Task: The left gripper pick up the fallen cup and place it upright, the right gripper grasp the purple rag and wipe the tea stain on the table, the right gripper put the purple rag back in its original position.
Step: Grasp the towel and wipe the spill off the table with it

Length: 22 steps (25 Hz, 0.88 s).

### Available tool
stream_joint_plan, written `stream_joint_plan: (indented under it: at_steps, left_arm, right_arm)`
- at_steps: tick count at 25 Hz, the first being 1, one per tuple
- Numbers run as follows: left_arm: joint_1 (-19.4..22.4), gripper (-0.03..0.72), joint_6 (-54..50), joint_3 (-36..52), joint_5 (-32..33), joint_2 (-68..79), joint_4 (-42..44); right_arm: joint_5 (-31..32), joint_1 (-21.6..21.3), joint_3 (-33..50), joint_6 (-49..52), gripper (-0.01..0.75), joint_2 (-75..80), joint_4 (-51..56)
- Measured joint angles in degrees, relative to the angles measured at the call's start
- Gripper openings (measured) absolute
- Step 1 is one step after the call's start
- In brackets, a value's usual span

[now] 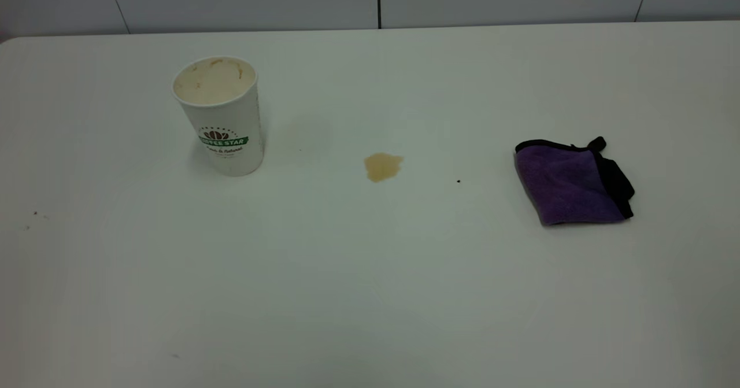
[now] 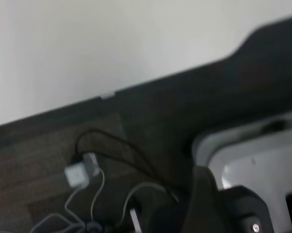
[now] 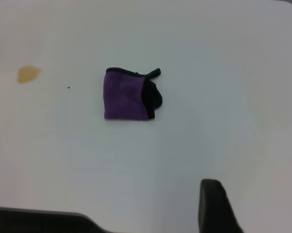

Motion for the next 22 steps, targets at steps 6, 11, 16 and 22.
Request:
stream_joint_plan:
  at_steps: [6,11,16,22]
  left_arm:
    - [0.0,0.518,-1.02,0.09,-0.45,-6.89,0.71]
    - [0.0,0.518,-1.14,0.09,-0.34,-12.93,0.82]
    - [2.15,0.518,-1.18,0.09,-0.16,-18.22,0.86]
    - [11.7,0.518,-1.18,0.09,0.09,-23.08,0.93]
  right_arm:
    - [0.0,0.0,0.0,0.0,0.429,0.0,0.0]
    - [0.0,0.0,0.0,0.0,0.429,0.0,0.0]
    - [0.0,0.0,0.0,0.0,0.429,0.0,0.0]
    - [0.0,0.0,0.0,0.0,0.429,0.0,0.0]
